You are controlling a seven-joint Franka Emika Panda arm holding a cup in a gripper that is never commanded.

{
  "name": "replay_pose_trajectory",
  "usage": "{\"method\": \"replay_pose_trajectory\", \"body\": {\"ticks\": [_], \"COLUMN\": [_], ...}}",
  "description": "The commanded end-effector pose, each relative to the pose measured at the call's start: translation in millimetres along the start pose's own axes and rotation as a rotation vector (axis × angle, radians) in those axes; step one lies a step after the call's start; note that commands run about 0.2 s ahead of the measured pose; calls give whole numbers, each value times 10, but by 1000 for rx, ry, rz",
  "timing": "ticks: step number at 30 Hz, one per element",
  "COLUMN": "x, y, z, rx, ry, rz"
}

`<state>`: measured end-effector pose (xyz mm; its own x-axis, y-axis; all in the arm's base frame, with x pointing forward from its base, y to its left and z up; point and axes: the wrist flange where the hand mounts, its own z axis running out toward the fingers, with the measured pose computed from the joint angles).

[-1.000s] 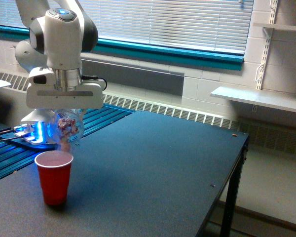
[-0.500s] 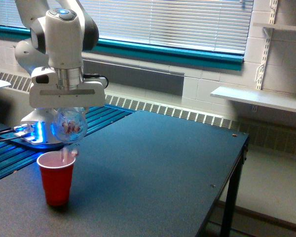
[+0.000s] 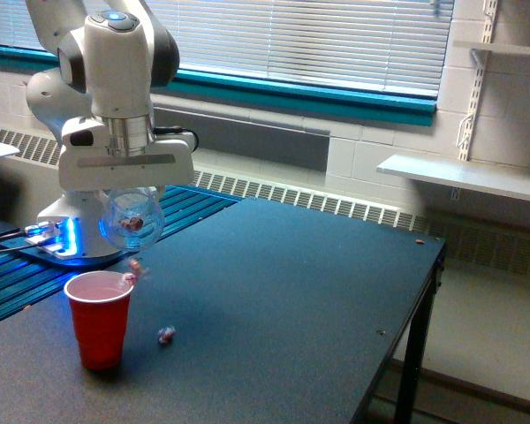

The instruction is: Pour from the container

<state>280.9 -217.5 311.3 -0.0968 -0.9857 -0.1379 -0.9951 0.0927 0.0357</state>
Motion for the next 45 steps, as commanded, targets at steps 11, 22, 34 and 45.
{"method": "replay_pose_trajectory", "body": {"ticks": [11, 22, 34, 45], "x": [-17, 37, 45, 97], "y": [114, 206, 235, 196], "z": [-70, -89, -86, -86], "rx": [35, 42, 28, -9], "ry": [-6, -21, -71, -133], "rz": [15, 55, 67, 89]}}
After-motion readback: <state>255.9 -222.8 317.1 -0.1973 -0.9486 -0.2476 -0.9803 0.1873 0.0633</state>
